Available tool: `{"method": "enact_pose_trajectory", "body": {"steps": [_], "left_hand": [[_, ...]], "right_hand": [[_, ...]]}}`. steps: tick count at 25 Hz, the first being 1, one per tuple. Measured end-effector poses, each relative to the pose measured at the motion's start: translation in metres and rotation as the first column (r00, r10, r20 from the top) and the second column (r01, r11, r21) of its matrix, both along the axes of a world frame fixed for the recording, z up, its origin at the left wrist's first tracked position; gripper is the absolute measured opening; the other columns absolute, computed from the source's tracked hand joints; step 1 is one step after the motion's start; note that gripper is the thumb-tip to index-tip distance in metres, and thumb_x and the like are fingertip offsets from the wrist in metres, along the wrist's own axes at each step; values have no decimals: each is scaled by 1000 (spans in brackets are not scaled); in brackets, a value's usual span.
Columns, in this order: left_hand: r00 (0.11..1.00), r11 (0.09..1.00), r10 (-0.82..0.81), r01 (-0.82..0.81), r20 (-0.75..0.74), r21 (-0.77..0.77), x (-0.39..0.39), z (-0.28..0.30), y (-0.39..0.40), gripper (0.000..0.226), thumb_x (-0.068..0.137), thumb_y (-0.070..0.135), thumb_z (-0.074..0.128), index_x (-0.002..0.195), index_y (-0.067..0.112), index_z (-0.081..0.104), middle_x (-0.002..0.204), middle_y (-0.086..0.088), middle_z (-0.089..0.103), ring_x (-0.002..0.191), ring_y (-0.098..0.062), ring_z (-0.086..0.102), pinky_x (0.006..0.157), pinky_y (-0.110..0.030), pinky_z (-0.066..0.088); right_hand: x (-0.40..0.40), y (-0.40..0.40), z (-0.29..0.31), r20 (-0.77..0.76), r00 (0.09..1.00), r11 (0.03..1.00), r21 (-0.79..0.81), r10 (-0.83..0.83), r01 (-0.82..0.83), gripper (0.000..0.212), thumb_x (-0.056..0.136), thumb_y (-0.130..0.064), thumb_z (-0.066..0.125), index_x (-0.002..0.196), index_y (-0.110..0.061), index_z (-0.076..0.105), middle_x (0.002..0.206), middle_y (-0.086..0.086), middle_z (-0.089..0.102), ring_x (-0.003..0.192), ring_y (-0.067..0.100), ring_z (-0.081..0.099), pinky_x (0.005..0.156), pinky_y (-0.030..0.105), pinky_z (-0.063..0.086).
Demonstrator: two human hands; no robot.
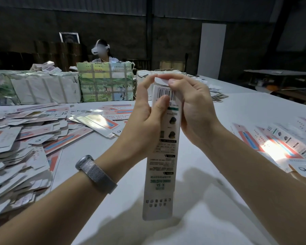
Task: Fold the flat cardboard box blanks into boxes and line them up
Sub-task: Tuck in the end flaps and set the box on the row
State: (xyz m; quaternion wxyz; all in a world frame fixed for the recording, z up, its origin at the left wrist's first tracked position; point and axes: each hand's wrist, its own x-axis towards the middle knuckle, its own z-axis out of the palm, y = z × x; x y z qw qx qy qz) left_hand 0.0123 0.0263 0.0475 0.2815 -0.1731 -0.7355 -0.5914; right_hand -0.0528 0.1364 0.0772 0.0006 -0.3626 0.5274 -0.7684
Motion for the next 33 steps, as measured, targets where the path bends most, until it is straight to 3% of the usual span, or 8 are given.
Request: {"method": "enact_pose_trajectory", "body": {"steps": [5,8,12,17,21,26,31,33], "left_hand": [[1000,1000,3,-3,-16,-7,3,2,0,30,106,30,39,131,47,34,82,-15,66,68,-20,66,63,-33,58],[999,1000,27,-27,-22,9,4,3,1,22,107,32,37,126,44,37,81,-6,67,68,-13,65,60,-29,58],[998,995,33,-38,54,89,4,4,1,11,107,38,36,116,44,38,88,-16,70,68,-18,68,61,-33,58],[995,990,28,-41,99,134,4,5,3,6,110,35,35,111,40,39,74,0,71,64,-16,68,56,-31,55],[993,992,42,-56,114,117,4,5,3,4,109,38,36,108,36,39,74,0,70,66,-18,68,58,-34,57],[996,987,51,-62,79,147,4,8,3,3,110,35,36,110,33,38,71,-3,70,62,-20,67,56,-37,56],[994,987,92,-100,62,129,5,9,3,7,103,41,38,107,35,38,85,-23,70,73,-43,70,67,-60,59],[993,986,106,-111,51,122,3,9,0,5,106,38,38,107,34,38,78,-14,71,67,-37,70,60,-53,61]], "right_hand": [[-6,6,3,-73,997,996,86,-26,32,26,98,-6,46,96,-9,72,96,8,69,93,23,66,80,37,54],[-8,7,3,-135,990,994,98,-37,51,26,100,-6,45,98,-5,72,93,9,69,88,21,65,74,31,55],[-12,7,0,-242,968,985,135,-72,107,27,103,-9,45,101,-2,71,85,4,68,78,16,66,69,30,55],[-16,6,-4,-370,918,975,108,-143,195,26,101,-10,50,108,2,71,101,24,66,85,22,66,69,30,54],[-18,8,-5,-499,844,955,97,-197,280,20,98,-12,55,99,-3,74,91,8,65,86,29,65,71,41,55],[-11,-3,-9,-386,900,974,24,-200,227,23,101,-13,52,97,-5,74,93,21,62,83,32,65,67,32,55],[-8,-5,-9,-358,908,967,51,-216,250,26,102,-19,51,99,-6,74,98,19,65,88,33,67,71,43,59],[-6,-7,-10,-387,890,953,76,-243,294,23,101,-21,53,101,-9,73,98,12,66,92,31,67,77,47,58]]}}
